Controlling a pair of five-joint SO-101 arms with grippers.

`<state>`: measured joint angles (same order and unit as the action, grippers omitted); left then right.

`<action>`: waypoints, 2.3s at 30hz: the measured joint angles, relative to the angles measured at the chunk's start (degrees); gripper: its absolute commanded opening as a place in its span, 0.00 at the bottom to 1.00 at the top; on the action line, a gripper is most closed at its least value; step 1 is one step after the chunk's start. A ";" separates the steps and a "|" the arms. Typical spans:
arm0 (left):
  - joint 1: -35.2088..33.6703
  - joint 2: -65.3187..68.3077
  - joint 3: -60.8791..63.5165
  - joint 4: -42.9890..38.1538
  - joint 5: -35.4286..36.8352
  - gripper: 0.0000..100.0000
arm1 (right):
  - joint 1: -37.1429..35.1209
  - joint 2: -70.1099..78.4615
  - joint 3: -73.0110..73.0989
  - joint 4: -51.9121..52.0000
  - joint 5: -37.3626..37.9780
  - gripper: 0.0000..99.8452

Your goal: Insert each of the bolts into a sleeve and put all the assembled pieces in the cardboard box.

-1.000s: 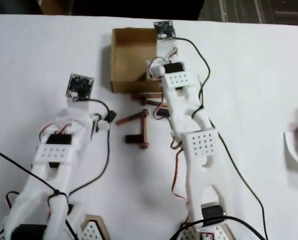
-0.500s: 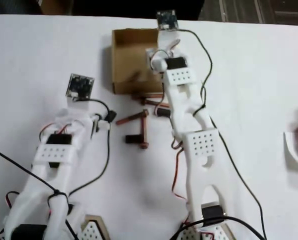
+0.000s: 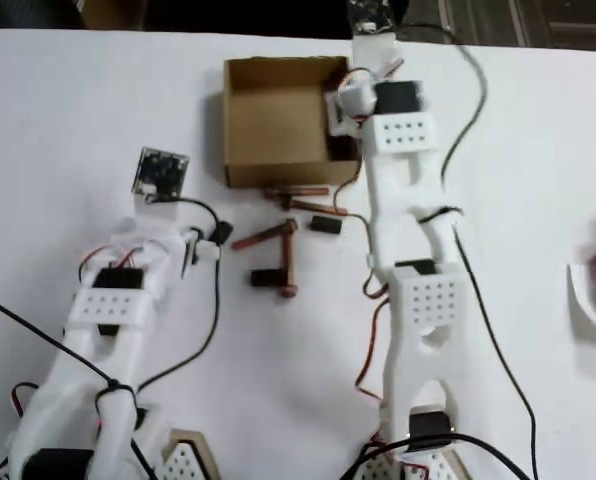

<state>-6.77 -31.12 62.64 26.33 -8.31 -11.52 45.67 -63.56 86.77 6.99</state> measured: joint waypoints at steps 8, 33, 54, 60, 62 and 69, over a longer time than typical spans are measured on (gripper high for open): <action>-0.09 0.00 0.00 0.00 0.00 0.20 | -1.23 -2.55 0.62 12.92 13.45 0.02; -0.09 0.00 0.00 0.00 0.00 0.20 | -9.05 -34.20 72.97 -23.82 29.19 0.02; -0.09 -0.53 0.00 0.00 0.00 0.20 | -8.97 -20.75 69.71 -28.13 33.58 0.11; 0.00 -0.53 0.00 0.00 0.00 0.20 | -8.88 -16.88 63.91 -23.91 33.67 0.05; 0.00 -0.53 0.00 0.00 0.00 0.20 | -8.53 -15.30 60.92 -21.54 33.67 0.02; 0.00 -0.53 0.00 0.00 0.00 0.20 | -8.26 -13.10 55.65 -16.00 33.49 0.02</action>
<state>-6.77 -31.65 62.64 26.33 -8.31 -19.78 32.57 -7.91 70.77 40.48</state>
